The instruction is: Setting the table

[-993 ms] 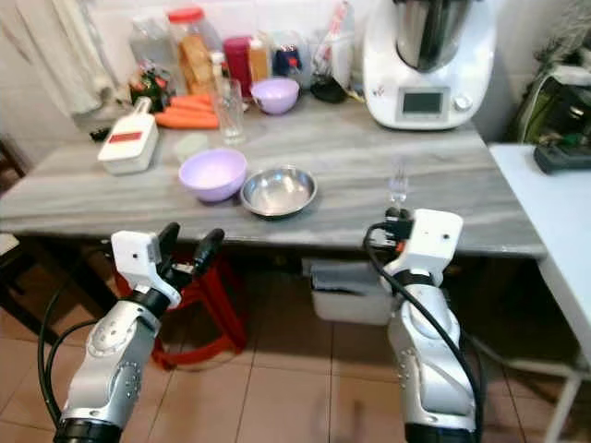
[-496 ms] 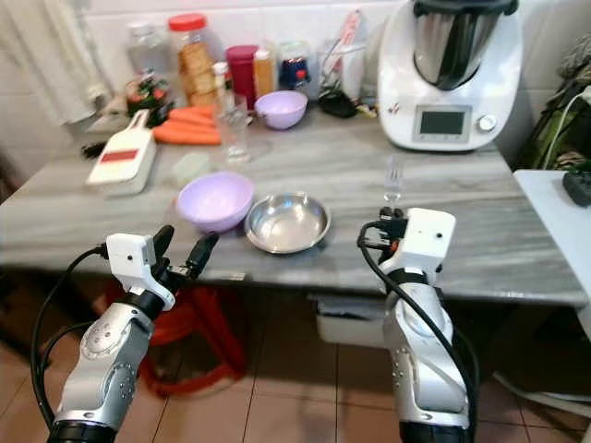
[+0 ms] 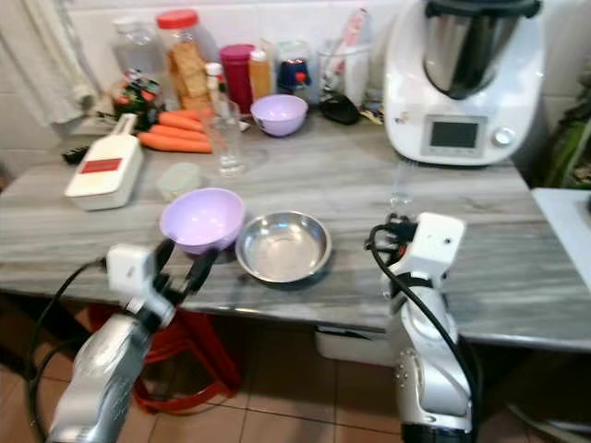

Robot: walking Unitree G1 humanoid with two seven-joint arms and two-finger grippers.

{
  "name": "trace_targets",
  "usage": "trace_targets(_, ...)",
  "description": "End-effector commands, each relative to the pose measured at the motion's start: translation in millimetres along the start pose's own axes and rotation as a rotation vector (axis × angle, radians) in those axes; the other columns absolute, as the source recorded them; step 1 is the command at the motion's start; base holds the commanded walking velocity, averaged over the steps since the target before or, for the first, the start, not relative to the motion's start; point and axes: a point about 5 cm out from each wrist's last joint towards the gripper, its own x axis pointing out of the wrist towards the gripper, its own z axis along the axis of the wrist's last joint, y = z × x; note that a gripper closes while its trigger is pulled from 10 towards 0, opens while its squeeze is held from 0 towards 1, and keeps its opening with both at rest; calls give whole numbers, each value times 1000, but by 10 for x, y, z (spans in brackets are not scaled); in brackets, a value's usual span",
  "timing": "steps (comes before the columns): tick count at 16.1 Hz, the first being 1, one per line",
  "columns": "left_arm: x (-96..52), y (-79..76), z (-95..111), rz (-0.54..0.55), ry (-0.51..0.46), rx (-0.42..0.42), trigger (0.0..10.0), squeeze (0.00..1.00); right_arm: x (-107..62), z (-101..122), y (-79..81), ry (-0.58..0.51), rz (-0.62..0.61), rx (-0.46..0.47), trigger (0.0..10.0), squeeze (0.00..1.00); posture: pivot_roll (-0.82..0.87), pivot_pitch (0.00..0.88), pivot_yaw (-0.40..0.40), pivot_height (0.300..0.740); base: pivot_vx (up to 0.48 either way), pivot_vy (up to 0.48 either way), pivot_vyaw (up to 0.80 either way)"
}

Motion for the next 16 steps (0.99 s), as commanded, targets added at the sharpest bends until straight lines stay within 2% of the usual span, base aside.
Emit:
trace_targets(1,-41,-23,29,-46,-2,9,10000,0,26,-40,-62,39,-32,-4,10000,0,-68,22,64,740,0,0,0)
trace_targets(7,-155,-46,3,-167,32,-2,10000,0,75,-194,-110,147,-56,-2,10000,0,-63,25,56,740,0,0,0)
trace_targets(9,-171,-66,-17,-204,45,-9,10000,0,132,-316,-121,212,-55,-19,10000,0,-63,25,57,740,0,0,0)
trace_targets(13,-202,-180,-28,-293,58,1,10000,0,280,-332,-42,227,-54,34,10000,0,-60,29,62,740,0,0,0)
trace_targets(16,-216,-191,-27,-302,62,-6,10000,0,346,-383,2,256,-63,78,10000,0,-57,34,59,740,0,0,0)
